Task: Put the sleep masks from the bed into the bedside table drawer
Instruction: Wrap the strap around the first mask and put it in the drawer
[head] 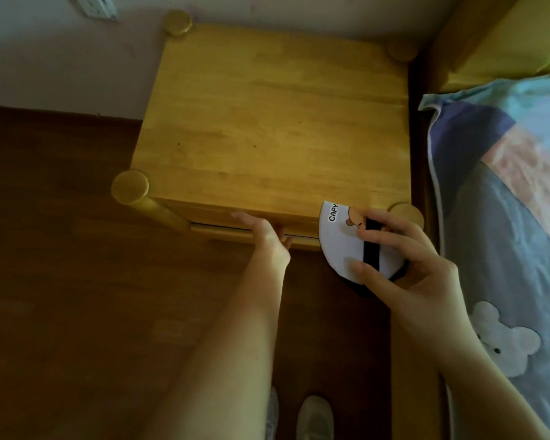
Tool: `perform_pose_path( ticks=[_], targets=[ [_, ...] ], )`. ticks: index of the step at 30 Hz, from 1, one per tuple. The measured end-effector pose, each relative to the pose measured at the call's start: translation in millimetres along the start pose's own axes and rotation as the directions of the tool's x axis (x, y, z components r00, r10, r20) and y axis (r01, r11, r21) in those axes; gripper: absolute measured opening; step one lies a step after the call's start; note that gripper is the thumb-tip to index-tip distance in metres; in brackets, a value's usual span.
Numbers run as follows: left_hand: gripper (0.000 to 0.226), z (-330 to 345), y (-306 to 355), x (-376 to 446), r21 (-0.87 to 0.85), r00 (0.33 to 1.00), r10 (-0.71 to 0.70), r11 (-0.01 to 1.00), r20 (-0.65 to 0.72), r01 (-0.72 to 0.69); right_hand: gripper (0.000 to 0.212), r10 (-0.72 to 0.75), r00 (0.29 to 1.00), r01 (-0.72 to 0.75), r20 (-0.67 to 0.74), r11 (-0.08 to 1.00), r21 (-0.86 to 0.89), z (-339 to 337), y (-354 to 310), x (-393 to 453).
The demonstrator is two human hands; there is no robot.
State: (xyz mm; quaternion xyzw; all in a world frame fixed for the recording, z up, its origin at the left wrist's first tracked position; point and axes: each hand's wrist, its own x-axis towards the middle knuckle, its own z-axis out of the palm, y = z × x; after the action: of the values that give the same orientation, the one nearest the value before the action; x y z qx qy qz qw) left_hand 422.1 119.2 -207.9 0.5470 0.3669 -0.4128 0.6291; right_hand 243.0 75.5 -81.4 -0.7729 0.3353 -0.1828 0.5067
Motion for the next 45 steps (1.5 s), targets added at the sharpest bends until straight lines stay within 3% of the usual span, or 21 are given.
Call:
perform_pose_path(
  ticks=[17, 19, 21, 22, 23, 25, 26, 27, 29, 31, 33, 35, 39, 42, 45],
  targets=[
    [0.096, -27.0, -22.9, 0.7, 0.097, 0.998, 0.022, 0.995, -0.057, -0.016, 0.035, -0.001, 0.998, 0.001, 0.064, 1.0, -0.006, -9.6, 8.3, -12.8],
    [0.095, -41.8, -36.5, -6.8, 0.138, 0.993, 0.086, 0.988, -0.077, -0.075, 0.034, 0.002, 0.998, -0.002, 0.069, 1.0, 0.002, -10.0, 8.9, -14.0],
    [0.099, -57.7, -41.1, -17.7, 0.266, 0.948, 0.254, 0.943, -0.194, -0.198, 0.034, 0.02, 0.997, -0.021, 0.073, 1.0, 0.012, -9.0, 10.0, -16.5],
    [0.104, -65.4, -41.1, -22.4, 0.443, 0.871, 0.416, 0.854, -0.262, -0.274, 0.035, 0.033, 0.997, -0.034, 0.077, 0.999, 0.013, -7.9, 11.1, -18.6],
    [0.109, -72.2, -40.5, -25.6, 0.646, 0.753, 0.606, 0.687, -0.256, -0.333, 0.035, 0.048, 0.996, -0.049, 0.08, 0.999, 0.013, -6.6, 12.5, -20.6],
    [0.103, -82.2, -37.6, -26.3, 0.882, 0.471, 0.882, 0.24, -0.023, -0.406, 0.035, 0.084, 0.993, -0.086, 0.086, 0.996, 0.023, -4.3, 15.2, -24.4],
    [0.093, -85.0, -34.9, -24.6, 0.911, 0.366, 0.922, 0.037, 0.128, -0.411, 0.035, 0.1, 0.991, -0.103, 0.09, 0.994, 0.03, -3.0, 16.6, -25.8],
    [0.082, -85.8, -32.2, -23.5, 0.898, 0.312, 0.908, -0.134, 0.281, -0.419, 0.035, 0.112, 0.989, -0.115, 0.092, 0.993, 0.033, -1.8, 18.0, -26.8],
    [0.067, -86.6, -30.3, -18.7, 0.786, 0.26, 0.781, -0.421, 0.568, -0.453, 0.035, 0.131, 0.987, -0.134, 0.092, 0.991, 0.028, 0.8, 22.6, -27.4],
    [0.068, -88.6, -27.9, -15.5, 0.659, 0.263, 0.613, -0.615, 0.745, -0.433, 0.035, 0.154, 0.984, -0.157, 0.091, 0.987, 0.025, 4.4, 30.1, -25.9],
    [0.073, -86.7, -22.7, -12.4, 0.598, 0.293, 0.522, -0.716, 0.801, -0.36, 0.032, 0.192, 0.979, -0.195, 0.075, 0.98, 0.037, 9.8, 39.9, -22.2],
    [0.062, -80.8, -14.9, -17.1, 0.57, 0.335, 0.47, -0.745, 0.817, -0.346, 0.028, 0.268, 0.962, -0.271, 0.041, 0.959, 0.089, 17.7, 49.6, -15.9],
    [0.053, -78.4, -7.7, -19.7, 0.508, 0.497, 0.319, -0.803, 0.807, -0.31, 0.023, 0.431, 0.902, -0.427, 0.031, 0.879, 0.211, 41.2, 64.1, -0.7],
    [0.05, -81.7, -8.2, -13.8, 0.479, 0.48, 0.309, -0.83, 0.821, -0.285, 0.025, 0.433, 0.895, -0.442, 0.102, 0.892, 0.096, 60.0, 79.1, 9.7],
    [0.051, -96.3, -11.1, -7.5, 0.473, 0.567, 0.206, -0.796, 0.797, -0.377, 0.027, 0.482, 0.854, -0.492, 0.196, 0.871, -0.002, 74.8, 95.5, 22.8]
  ],
)
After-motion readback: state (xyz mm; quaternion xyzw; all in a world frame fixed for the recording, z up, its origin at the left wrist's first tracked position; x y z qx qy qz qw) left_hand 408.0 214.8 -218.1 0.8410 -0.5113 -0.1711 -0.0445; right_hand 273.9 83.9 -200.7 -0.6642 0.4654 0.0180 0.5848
